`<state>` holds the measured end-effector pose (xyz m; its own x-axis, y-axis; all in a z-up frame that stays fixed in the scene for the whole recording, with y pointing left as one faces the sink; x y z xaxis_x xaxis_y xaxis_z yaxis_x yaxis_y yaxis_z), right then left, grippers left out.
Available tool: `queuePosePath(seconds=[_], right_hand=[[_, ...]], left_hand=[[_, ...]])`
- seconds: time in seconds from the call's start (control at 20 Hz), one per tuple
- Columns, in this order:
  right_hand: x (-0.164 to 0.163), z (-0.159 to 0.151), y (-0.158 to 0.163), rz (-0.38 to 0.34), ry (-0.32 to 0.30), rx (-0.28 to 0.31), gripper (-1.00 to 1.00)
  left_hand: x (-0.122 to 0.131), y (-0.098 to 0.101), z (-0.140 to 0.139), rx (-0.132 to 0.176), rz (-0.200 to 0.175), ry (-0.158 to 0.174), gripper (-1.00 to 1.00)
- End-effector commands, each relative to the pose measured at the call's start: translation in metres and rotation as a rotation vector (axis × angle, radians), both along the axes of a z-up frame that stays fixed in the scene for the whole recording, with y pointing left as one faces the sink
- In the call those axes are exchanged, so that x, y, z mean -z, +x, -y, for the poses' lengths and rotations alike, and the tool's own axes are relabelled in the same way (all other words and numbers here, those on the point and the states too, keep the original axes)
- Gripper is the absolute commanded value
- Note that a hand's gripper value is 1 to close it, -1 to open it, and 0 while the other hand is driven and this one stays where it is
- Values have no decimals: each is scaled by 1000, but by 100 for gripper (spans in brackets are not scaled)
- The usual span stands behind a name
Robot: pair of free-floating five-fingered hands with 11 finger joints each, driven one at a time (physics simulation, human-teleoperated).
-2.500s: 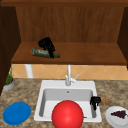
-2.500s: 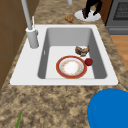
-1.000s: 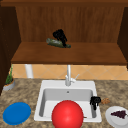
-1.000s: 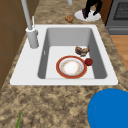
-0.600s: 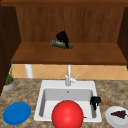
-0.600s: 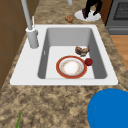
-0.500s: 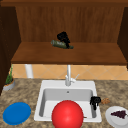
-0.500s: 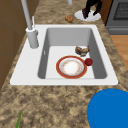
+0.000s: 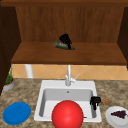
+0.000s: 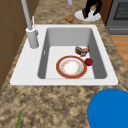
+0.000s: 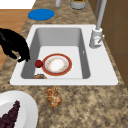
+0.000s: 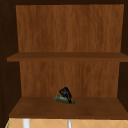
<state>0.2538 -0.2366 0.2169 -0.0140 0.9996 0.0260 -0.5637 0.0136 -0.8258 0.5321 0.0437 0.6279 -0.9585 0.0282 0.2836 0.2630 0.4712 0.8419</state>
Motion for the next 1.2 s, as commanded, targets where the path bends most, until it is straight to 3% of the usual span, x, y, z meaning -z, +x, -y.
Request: queuePosePath(seconds=[0.0, 0.05, 0.15, 0.35, 0.4, 0.5, 0.55, 0.6, 0.65, 0.75, 0.95, 1.0, 1.1, 1.15], right_hand=[[0, 0, 0, 0, 0, 0, 0], [0, 0, 0, 0, 0, 0, 0], [0, 0, 0, 0, 0, 0, 0], [0, 0, 0, 0, 0, 0, 0], [0, 0, 0, 0, 0, 0, 0], [0, 0, 0, 0, 0, 0, 0], [0, 0, 0, 0, 0, 0, 0], [0, 0, 0, 0, 0, 0, 0], [0, 0, 0, 0, 0, 0, 0], [0, 0, 0, 0, 0, 0, 0], [0, 0, 0, 0, 0, 0, 0], [0, 0, 0, 0, 0, 0, 0], [0, 0, 0, 0, 0, 0, 0], [0, 0, 0, 0, 0, 0, 0]], left_hand=[[18, 23, 3, 50, 16, -4, 100], [23, 26, 0, 68, 12, -3, 100], [24, 33, -4, 98, -31, -18, 100], [22, 43, -16, 164, -78, -73, 100], [23, 44, -20, 186, -81, -109, 100], [26, 37, -22, 235, -60, -144, 100], [16, 13, -25, 196, -80, -162, 100], [10, 3, -25, 165, -101, -119, 100], [3, -2, -27, 155, -90, -106, 100], [-12, -11, -20, 166, -98, -72, 100], [-26, -35, -14, 168, -97, -91, 100], [-23, -31, -10, 180, -97, -112, 100], [-9, -24, -8, 158, -88, -130, 100], [-2, -26, -6, 165, -68, -146, 100]])
